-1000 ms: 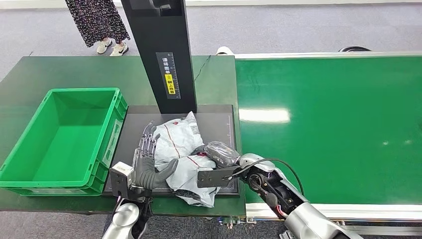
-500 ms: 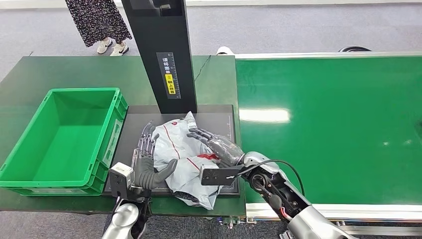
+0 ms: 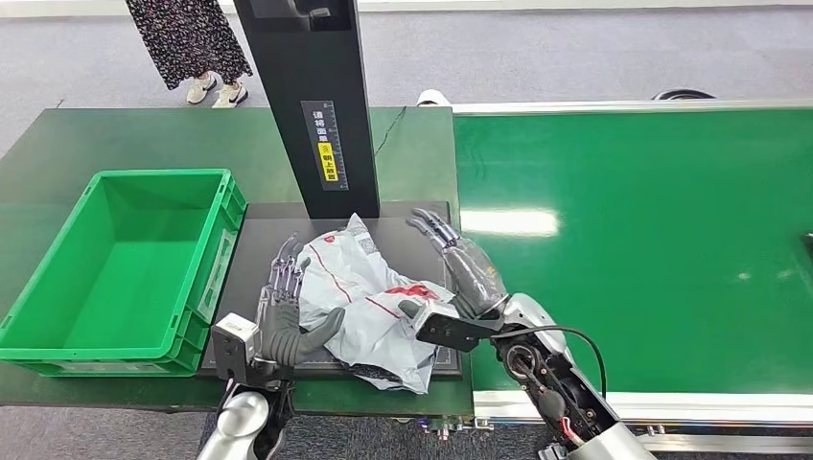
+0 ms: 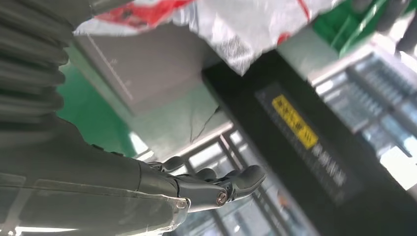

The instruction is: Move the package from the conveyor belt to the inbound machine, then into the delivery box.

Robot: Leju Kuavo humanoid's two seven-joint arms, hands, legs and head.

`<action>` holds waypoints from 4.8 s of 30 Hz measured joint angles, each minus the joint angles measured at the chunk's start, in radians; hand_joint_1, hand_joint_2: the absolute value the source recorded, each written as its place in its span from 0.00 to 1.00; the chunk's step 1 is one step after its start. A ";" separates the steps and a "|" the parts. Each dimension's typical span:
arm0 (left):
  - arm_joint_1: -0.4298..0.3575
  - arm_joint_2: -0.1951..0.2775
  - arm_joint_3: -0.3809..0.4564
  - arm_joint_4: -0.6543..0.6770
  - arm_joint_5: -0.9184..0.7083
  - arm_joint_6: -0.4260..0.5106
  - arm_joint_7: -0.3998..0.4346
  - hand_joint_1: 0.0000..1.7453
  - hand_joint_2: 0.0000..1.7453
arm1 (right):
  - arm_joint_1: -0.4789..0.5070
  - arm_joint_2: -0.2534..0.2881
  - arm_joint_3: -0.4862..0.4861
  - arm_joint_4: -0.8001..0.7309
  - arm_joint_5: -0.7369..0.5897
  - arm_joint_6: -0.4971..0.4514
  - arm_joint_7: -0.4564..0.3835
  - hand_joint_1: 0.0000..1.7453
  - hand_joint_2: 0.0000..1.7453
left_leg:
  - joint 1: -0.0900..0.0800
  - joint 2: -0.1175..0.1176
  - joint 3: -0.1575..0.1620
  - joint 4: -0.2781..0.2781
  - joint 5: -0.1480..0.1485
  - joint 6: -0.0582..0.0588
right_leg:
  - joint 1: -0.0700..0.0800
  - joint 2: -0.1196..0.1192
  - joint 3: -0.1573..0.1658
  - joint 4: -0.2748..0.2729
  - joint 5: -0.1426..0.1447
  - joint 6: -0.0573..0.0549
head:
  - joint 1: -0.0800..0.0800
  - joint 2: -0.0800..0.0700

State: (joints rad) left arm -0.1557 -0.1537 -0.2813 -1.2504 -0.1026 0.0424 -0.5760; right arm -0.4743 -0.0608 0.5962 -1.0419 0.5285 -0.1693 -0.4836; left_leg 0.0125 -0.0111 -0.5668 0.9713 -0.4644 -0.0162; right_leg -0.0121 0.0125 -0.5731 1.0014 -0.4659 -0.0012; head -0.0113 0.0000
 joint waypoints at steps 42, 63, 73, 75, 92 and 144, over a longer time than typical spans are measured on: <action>-0.165 0.023 -0.119 0.152 -0.925 0.095 0.598 0.00 1.00 | 0.362 0.147 -0.489 -0.311 -0.337 0.059 -0.061 0.00 1.00 | 0.000 0.000 0.000 0.000 0.000 0.000 | 0.000 0.000 0.000 0.000 0.000 0.000 | 0.000 0.000; -0.245 -0.005 -0.125 0.303 -1.091 0.052 0.659 1.00 1.00 | 0.395 0.170 -0.543 -0.345 -0.313 0.081 -0.050 0.00 1.00 | 0.000 -0.001 0.012 -0.001 0.000 0.002 | -0.001 -0.002 0.015 -0.001 0.000 0.002 | 0.000 0.000; -0.249 -0.005 -0.113 0.306 -1.090 0.056 0.641 1.00 1.00 | 0.396 0.173 -0.550 -0.349 -0.313 0.082 -0.050 0.00 1.00 | -0.001 -0.001 0.012 -0.001 -0.001 0.002 | -0.001 -0.002 0.014 -0.001 0.000 0.002 | 0.000 0.000; -0.248 -0.005 -0.111 0.305 -1.083 0.068 0.626 1.00 1.00 | 0.397 0.173 -0.550 -0.350 -0.313 0.082 -0.050 0.00 1.00 | -0.001 -0.001 0.012 -0.001 -0.001 0.002 | -0.001 -0.002 0.014 -0.001 0.000 0.002 | 0.000 0.000; -0.164 0.023 -0.097 0.182 -1.023 0.269 0.494 1.00 1.00 | 0.426 0.173 -0.563 -0.380 -0.315 0.082 -0.050 0.00 1.00 | -0.001 0.000 0.002 0.000 -0.001 0.002 | -0.001 -0.001 0.003 -0.001 0.000 0.002 | 0.000 0.000; -0.543 0.213 0.392 0.254 -1.309 0.562 0.654 1.00 1.00 | 0.485 0.155 -0.594 -0.448 -0.355 0.054 -0.038 0.00 1.00 | 0.001 0.001 -0.001 0.000 0.002 0.000 | 0.001 0.000 -0.001 0.000 0.002 0.000 | 0.000 0.000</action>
State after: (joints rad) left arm -0.6983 0.0591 0.1110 -0.9966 -1.4115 0.6049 0.0777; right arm 0.0109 0.0946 0.0027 -1.4903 0.1735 -0.1151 -0.5219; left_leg 0.0135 -0.0106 -0.5681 0.9714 -0.4625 -0.0164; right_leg -0.0106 0.0125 -0.5743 1.0017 -0.4643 -0.0013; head -0.0113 0.0000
